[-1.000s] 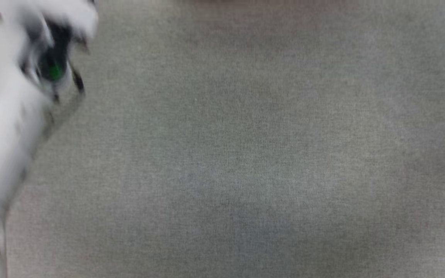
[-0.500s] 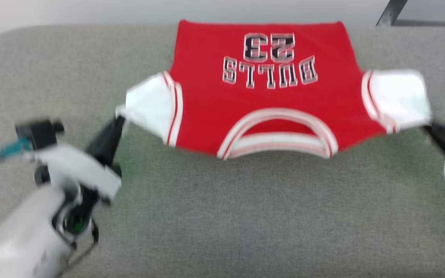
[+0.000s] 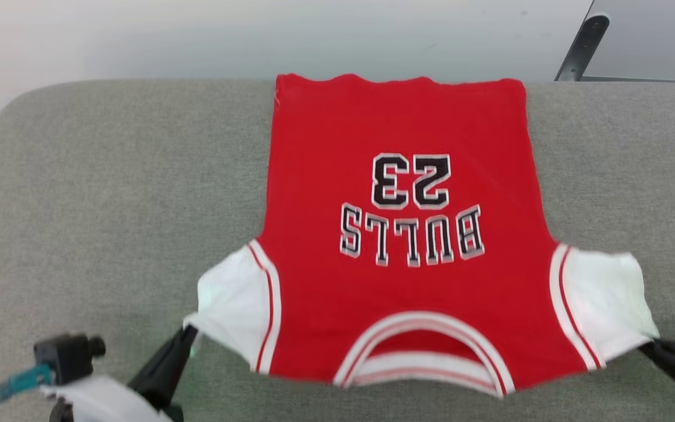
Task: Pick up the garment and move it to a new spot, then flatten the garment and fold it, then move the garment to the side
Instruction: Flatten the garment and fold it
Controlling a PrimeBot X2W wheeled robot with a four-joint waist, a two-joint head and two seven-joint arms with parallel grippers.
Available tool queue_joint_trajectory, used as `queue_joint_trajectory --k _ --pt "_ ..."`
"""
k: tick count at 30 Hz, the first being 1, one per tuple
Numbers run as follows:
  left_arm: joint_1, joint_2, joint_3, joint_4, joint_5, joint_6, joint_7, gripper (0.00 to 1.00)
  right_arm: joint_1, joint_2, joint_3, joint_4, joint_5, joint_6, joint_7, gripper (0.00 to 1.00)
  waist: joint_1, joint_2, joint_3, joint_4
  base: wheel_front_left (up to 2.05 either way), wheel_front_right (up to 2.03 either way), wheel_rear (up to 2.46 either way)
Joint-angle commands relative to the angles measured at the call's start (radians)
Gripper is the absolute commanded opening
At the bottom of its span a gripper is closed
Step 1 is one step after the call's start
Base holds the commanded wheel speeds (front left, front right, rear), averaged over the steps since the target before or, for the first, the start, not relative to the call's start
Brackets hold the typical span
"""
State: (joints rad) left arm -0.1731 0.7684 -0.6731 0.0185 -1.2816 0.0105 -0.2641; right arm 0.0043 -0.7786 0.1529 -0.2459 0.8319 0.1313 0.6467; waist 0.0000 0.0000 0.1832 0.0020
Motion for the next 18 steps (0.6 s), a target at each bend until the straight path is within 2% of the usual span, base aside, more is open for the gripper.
queue_joint_trajectory --k 1,5,11,18 --pt "0.036 0.02 0.007 -0.034 0.012 0.02 0.0 0.0 0.039 0.01 -0.032 -0.029 -0.012 -0.001 0.023 0.0 0.0 0.0 0.002 0.001 0.0 0.0 0.0" --pt "0.103 0.058 0.01 -0.126 0.022 0.067 0.0 0.0 0.125 0.038 -0.094 -0.109 -0.021 -0.001 0.085 0.0 0.0 0.0 0.006 0.003 0.0 0.0 0.0" --pt "0.127 0.074 0.005 -0.166 0.046 0.115 0.007 0.0 0.168 0.076 -0.134 -0.158 -0.037 -0.001 0.132 0.0 0.0 0.0 0.017 0.004 0.0 0.0 0.0" --pt "0.082 0.024 -0.047 -0.087 0.082 0.125 0.047 0.0 0.121 0.086 -0.065 -0.079 -0.06 -0.001 0.142 0.0 0.0 0.0 0.046 0.001 0.0 0.0 0.0"
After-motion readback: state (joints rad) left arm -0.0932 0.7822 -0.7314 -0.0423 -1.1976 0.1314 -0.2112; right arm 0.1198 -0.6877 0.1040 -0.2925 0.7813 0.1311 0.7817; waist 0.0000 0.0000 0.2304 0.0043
